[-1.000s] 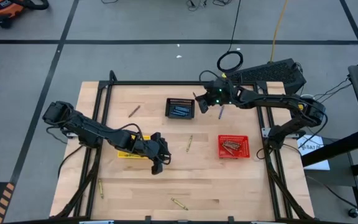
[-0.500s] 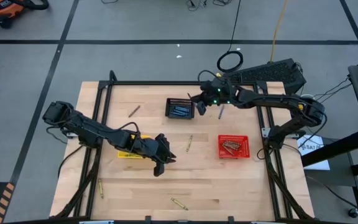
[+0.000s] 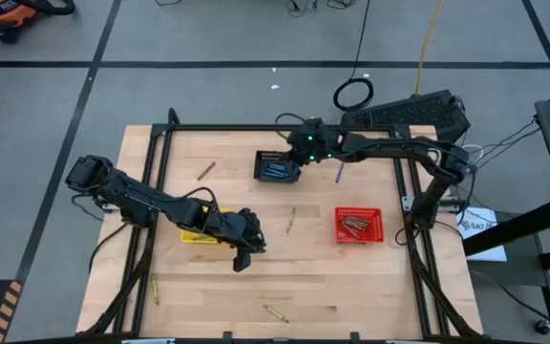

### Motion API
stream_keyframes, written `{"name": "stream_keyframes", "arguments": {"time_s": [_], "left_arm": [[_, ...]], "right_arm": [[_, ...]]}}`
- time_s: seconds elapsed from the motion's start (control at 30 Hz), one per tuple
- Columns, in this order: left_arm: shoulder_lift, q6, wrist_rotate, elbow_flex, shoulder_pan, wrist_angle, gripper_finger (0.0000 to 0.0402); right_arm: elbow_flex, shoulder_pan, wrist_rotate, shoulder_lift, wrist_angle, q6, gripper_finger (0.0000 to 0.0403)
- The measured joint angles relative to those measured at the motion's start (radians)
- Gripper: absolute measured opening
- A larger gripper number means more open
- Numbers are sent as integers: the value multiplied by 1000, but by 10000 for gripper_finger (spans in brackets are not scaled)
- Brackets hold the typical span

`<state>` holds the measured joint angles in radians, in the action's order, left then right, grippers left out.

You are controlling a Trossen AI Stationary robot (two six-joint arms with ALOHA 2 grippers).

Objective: Sort crayons
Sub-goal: Put the blue crayon into the black bin

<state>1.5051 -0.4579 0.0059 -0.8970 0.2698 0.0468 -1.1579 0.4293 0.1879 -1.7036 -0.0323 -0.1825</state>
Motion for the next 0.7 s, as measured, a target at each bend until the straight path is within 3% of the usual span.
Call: {"name": "stream_keyframes", "arguments": {"time_s": [0.33, 0.7], "left_arm": [[0, -92, 71, 0, 13, 163, 82], [0, -113, 96, 1, 13, 190, 82]], "right_arm": [[-150, -7, 0, -140, -193, 127, 0], [-158, -14, 25, -200, -239, 224, 0]]}}
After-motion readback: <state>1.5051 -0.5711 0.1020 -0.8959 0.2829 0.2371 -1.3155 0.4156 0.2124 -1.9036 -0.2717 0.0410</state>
